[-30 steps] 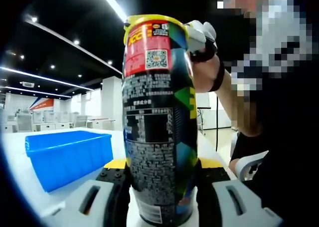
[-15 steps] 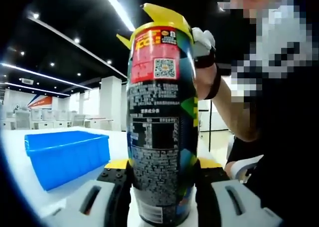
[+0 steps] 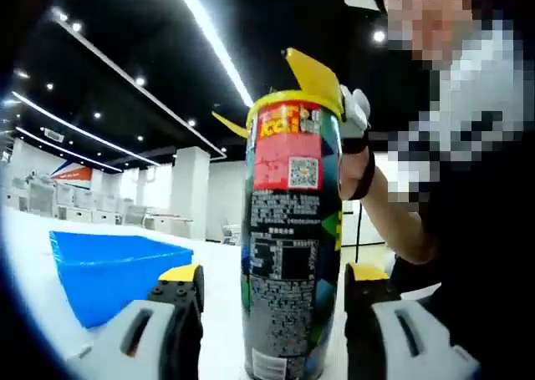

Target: Open the lid of the chip container on the table, take out the chips, place them into the box in front of the container, and close the lid

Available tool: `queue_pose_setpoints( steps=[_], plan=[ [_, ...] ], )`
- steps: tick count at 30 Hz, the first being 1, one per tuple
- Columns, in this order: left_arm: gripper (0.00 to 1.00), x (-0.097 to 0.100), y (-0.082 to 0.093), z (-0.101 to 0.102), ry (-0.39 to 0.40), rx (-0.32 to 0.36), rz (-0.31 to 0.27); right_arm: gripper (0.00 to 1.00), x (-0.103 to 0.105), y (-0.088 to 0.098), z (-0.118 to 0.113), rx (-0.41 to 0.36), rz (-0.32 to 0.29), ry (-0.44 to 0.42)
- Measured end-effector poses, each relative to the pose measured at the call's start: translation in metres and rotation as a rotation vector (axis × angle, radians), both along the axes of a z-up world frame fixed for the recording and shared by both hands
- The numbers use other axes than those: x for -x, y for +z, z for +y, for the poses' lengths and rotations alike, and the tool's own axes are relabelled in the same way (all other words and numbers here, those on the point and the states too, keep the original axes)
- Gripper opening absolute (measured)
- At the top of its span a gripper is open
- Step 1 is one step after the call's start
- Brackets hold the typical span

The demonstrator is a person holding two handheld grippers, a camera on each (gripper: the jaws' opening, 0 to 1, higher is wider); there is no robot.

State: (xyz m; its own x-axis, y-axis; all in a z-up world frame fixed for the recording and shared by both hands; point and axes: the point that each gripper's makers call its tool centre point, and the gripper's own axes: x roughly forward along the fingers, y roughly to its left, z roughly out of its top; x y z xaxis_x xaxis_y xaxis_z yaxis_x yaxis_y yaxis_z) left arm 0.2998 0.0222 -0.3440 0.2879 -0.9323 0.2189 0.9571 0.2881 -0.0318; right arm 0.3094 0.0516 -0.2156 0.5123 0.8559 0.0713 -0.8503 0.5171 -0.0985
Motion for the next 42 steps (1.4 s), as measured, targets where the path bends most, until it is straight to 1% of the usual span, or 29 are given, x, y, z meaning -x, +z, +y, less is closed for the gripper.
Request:
queue_pose_setpoints(
  steps=[2, 3, 5, 6, 8, 9, 11, 12, 13, 14, 16, 17, 19, 20, 21, 23, 26, 27, 28, 29, 30, 31, 32, 34, 35, 37, 39, 41, 42],
  plan=[
    [0.8, -0.006, -0.003, 0.003, 0.017, -0.022, 0.026, 0.65, 0.002, 0.002, 0.002, -0.019, 0.019, 0.022],
    [0.87, -0.007, -0.005, 0.004, 0.014, -0.038, 0.035, 0.66, 0.002, 0.002, 0.002, -0.024, 0.025, 0.026],
    [0.93, -0.002, -0.008, 0.006, 0.003, -0.07, 0.031, 0.7, 0.003, 0.006, 0.001, -0.05, 0.032, 0.032],
    [0.95, 0.0, -0.009, 0.007, -0.001, -0.078, 0.033, 0.73, 0.003, 0.011, 0.0, -0.088, 0.029, 0.037],
    [0.95, 0.003, -0.011, 0.014, 0.003, -0.093, 0.056, 0.83, 0.002, 0.017, -0.003, -0.126, 0.031, 0.037],
    [0.95, 0.004, -0.01, 0.019, 0.007, -0.084, 0.071, 0.88, 0.001, 0.02, -0.005, -0.151, 0.04, 0.038],
    [0.95, 0.004, -0.009, 0.025, 0.025, -0.073, 0.08, 0.97, -0.001, 0.025, -0.01, -0.201, 0.074, 0.037],
    [0.95, 0.002, -0.008, 0.03, 0.044, -0.071, 0.08, 0.97, -0.003, 0.027, -0.015, -0.223, 0.096, 0.037],
    [0.95, 0.0, -0.006, 0.036, 0.066, -0.071, 0.079, 0.97, -0.002, 0.029, -0.016, -0.241, 0.099, 0.047],
    [0.95, -0.001, -0.003, 0.04, 0.079, -0.067, 0.076, 0.97, -0.001, 0.034, -0.019, -0.277, 0.098, 0.06],
    [0.95, -0.005, 0.008, 0.051, 0.118, -0.037, 0.052, 0.97, -0.001, 0.04, -0.025, -0.315, 0.103, 0.063],
    [0.95, -0.007, 0.013, 0.058, 0.136, -0.029, 0.052, 0.97, -0.001, 0.042, -0.027, -0.325, 0.102, 0.061],
    [0.95, -0.013, 0.023, 0.068, 0.157, -0.011, 0.064, 0.97, -0.002, 0.046, -0.032, -0.335, 0.096, 0.052],
    [0.95, -0.014, 0.028, 0.072, 0.166, -0.001, 0.062, 0.97, -0.002, 0.047, -0.033, -0.336, 0.091, 0.046],
    [0.95, -0.018, 0.036, 0.079, 0.185, 0.025, 0.049, 0.97, -0.003, 0.05, -0.036, -0.336, 0.084, 0.039],
    [0.95, -0.02, 0.046, 0.086, 0.193, 0.047, 0.04, 0.97, -0.004, 0.055, -0.041, -0.341, 0.069, 0.024],
    [0.95, -0.02, 0.069, 0.097, 0.184, 0.069, 0.016, 0.97, -0.005, 0.063, -0.05, -0.353, 0.048, 0.005],
    [0.95, -0.022, 0.081, 0.102, 0.197, 0.073, -0.005, 0.97, -0.006, 0.068, -0.054, -0.355, 0.04, -0.004],
    [0.95, -0.023, 0.089, 0.104, 0.201, 0.069, -0.019, 0.97, -0.007, 0.071, -0.056, -0.355, 0.035, -0.011],
    [0.95, -0.023, 0.101, 0.106, 0.208, 0.063, -0.043, 0.97, -0.008, 0.076, -0.061, -0.353, 0.022, -0.025],
    [0.95, -0.025, 0.108, 0.108, 0.224, 0.051, -0.062, 0.97, -0.01, 0.081, -0.065, -0.356, 0.004, -0.036],
    [0.95, -0.025, 0.119, 0.109, 0.23, 0.045, -0.084, 0.97, -0.011, 0.085, -0.069, -0.358, -0.009, -0.048],
    [0.95, -0.024, 0.128, 0.109, 0.228, 0.05, -0.104, 0.97, -0.014, 0.092, -0.075, -0.361, -0.03, -0.07],
    [0.95, -0.021, 0.146, 0.108, 0.212, 0.081, -0.152, 0.97, -0.017, 0.103, -0.085, -0.369, -0.063, -0.09],
    [0.95, -0.024, 0.153, 0.109, 0.216, 0.086, -0.148, 0.97, -0.019, 0.105, -0.088, -0.369, -0.067, -0.1],
    [0.95, -0.032, 0.165, 0.111, 0.236, 0.102, -0.157, 0.97, -0.027, 0.112, -0.098, -0.362, -0.099, -0.138],
    [0.95, -0.045, 0.172, 0.113, 0.274, 0.108, -0.167, 0.97, -0.037, 0.114, -0.108, -0.365, -0.12, -0.173],
    [0.95, -0.06, 0.173, 0.115, 0.321, 0.125, -0.16, 0.97, -0.05, 0.109, -0.115, -0.37, -0.124, -0.191],
    [0.95, -0.073, 0.17, 0.116, 0.356, 0.135, -0.149, 0.97, -0.066, 0.099, -0.123, -0.382, -0.102, -0.221]
  ],
)
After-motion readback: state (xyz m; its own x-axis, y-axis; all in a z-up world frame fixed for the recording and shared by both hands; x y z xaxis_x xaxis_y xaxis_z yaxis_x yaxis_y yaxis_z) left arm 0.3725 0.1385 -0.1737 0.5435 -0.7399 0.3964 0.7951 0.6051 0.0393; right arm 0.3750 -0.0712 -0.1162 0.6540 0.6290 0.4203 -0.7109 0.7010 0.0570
